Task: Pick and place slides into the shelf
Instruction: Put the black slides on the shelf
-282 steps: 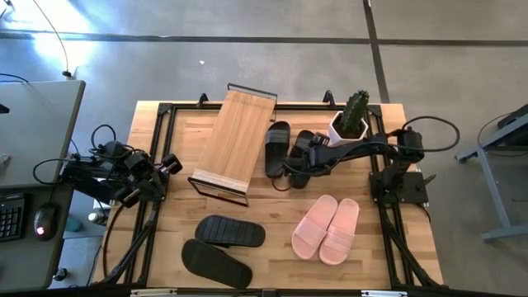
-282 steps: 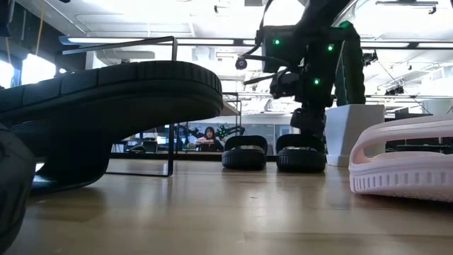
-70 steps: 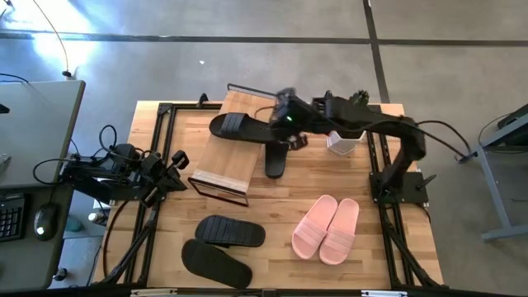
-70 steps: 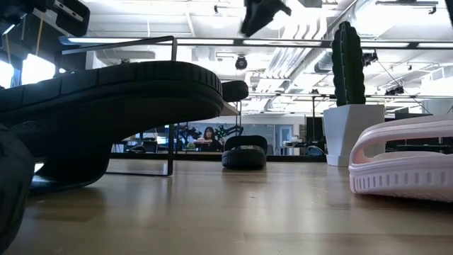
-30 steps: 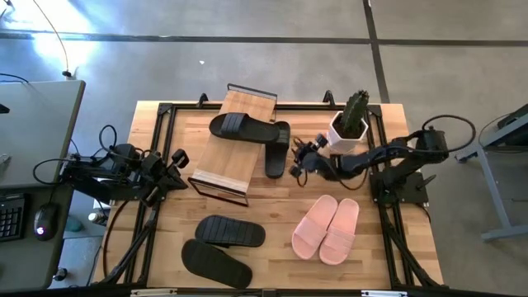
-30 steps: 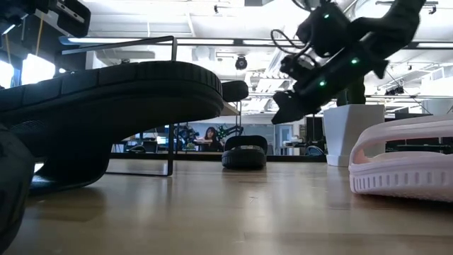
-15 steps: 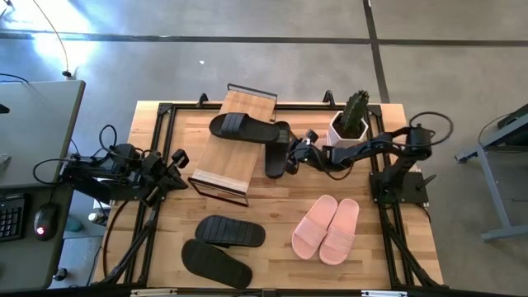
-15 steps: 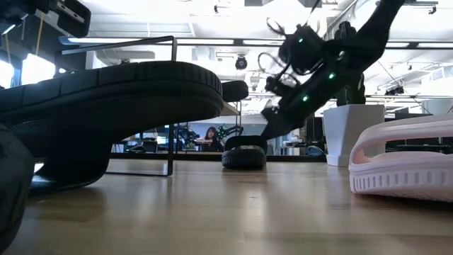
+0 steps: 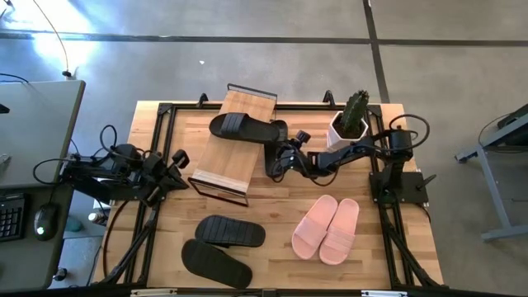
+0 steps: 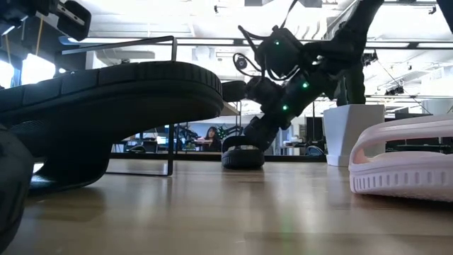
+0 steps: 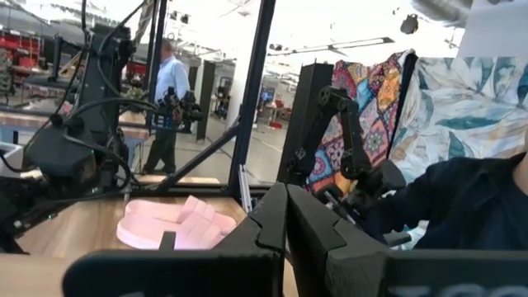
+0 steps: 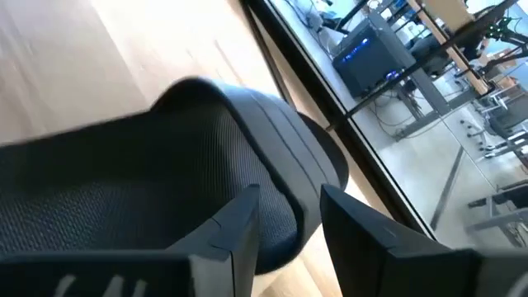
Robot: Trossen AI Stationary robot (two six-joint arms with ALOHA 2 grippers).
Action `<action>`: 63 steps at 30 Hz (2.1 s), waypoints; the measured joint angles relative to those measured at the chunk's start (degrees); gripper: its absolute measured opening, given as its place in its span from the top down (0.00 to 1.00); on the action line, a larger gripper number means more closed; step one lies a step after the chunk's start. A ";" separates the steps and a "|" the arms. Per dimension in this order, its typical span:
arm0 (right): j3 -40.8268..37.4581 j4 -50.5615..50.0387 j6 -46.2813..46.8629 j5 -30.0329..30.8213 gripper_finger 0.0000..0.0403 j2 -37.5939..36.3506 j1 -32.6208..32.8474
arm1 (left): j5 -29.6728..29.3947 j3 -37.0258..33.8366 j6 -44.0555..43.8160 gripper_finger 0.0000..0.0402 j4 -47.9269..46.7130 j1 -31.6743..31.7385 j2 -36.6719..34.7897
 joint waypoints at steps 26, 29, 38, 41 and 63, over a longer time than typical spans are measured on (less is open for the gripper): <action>-0.15 -12.23 -1.74 1.13 1.00 -6.42 2.38 | 0.02 0.00 -0.04 1.00 -0.01 0.00 0.00; -0.15 -19.66 0.49 1.48 1.00 -11.14 3.98 | 0.02 0.00 -0.04 1.00 -0.02 0.00 -0.01; -0.15 -44.28 9.21 -7.96 1.00 -30.42 10.96 | 0.04 0.00 -0.59 1.00 0.02 0.00 0.01; -0.15 -47.93 9.08 -11.66 1.00 -37.35 13.80 | 0.04 0.00 -0.58 1.00 0.02 0.00 -0.01; 21.23 -34.67 -23.07 -47.64 1.00 -45.38 10.20 | 0.04 0.00 -0.54 1.00 0.06 -0.01 -0.01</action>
